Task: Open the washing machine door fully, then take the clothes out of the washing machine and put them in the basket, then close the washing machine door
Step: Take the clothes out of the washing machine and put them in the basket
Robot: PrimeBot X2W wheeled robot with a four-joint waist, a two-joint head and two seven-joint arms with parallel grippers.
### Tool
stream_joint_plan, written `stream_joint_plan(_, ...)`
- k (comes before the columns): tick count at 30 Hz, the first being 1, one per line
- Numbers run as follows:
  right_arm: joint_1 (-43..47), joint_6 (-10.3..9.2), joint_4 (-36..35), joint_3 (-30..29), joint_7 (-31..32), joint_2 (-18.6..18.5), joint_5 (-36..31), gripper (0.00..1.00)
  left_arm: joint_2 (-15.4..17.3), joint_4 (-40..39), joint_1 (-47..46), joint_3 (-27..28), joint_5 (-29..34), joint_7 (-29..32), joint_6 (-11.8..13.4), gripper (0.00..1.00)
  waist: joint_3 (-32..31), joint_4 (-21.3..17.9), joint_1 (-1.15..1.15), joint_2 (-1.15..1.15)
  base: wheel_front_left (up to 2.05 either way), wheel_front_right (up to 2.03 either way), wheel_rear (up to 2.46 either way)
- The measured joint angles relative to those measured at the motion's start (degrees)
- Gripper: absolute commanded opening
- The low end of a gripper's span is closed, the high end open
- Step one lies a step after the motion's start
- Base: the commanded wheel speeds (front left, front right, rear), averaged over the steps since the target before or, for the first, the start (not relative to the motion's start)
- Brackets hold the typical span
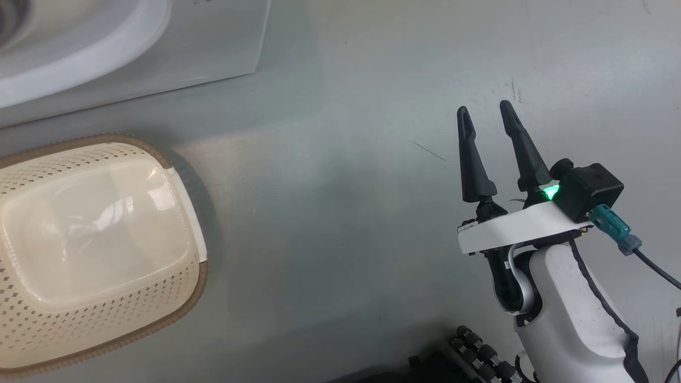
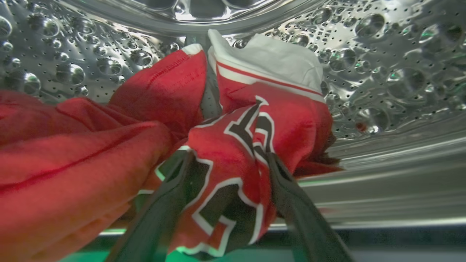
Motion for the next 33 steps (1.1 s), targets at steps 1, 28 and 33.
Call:
stream_joint_plan(1, 0.0, -0.01, 0.0, 0.0, 0.0, 0.0, 0.0, 1.0, 0.1, 0.4, -0.4, 0.0, 0.1, 0.4, 0.0, 1.0, 0.1, -0.1, 0.0, 0.0, 0.0, 0.0, 0.0)
stream_joint_plan(28, -1.2, -1.0, 2.2, -2.6, 0.0, 0.0, -0.8, 1.0, -4.7, 2.0, -2.6, -3.5, 0.5, -6.2, 0.0, 0.0, -1.8, 2.1, 0.0, 0.0, 0.0, 0.0, 0.0)
stream_joint_plan(33, -1.2, -0.97, 3.1, -4.4, 0.0, 0.0, -2.0, 1.0, -6.3, 1.5, -0.8, -5.4, 0.5, -10.3, -0.1, 0.0, -3.6, 3.5, 0.0, 0.0, 0.0, 0.0, 0.0)
